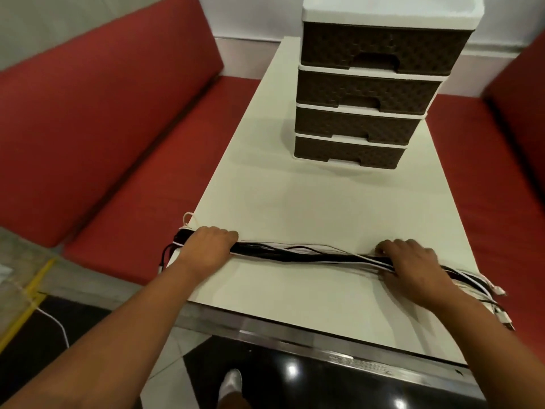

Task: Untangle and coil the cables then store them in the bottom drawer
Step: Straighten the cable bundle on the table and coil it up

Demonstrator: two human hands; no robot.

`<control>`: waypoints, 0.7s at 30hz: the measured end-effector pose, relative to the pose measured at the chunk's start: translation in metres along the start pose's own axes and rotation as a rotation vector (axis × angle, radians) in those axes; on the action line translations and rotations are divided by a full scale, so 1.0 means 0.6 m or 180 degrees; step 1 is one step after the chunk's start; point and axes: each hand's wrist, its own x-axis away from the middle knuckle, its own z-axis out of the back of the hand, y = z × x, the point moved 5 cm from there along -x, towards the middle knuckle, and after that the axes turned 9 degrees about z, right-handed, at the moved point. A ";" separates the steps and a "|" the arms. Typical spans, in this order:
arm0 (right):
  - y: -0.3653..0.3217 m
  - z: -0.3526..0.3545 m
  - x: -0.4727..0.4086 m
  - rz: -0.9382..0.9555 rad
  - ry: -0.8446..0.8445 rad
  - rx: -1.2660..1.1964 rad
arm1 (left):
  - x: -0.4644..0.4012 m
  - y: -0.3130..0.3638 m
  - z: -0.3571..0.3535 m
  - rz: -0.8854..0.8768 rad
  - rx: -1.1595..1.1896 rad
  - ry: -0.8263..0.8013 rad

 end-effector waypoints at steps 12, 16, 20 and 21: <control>-0.423 -0.004 -0.149 0.0523 0.0455 -0.0348 | -0.012 -0.006 -0.014 -0.0425 -0.0037 0.0053; -0.420 0.009 -0.168 0.0705 0.0455 -0.0293 | -0.011 -0.032 0.004 -0.0823 0.0510 -0.0120; -0.419 0.051 -0.161 0.0752 0.0020 -0.0742 | -0.015 -0.084 0.031 -0.0971 0.0930 -0.0168; -0.418 0.069 -0.158 0.0763 -0.0005 -0.0811 | -0.017 -0.099 0.037 -0.0935 0.0997 -0.0147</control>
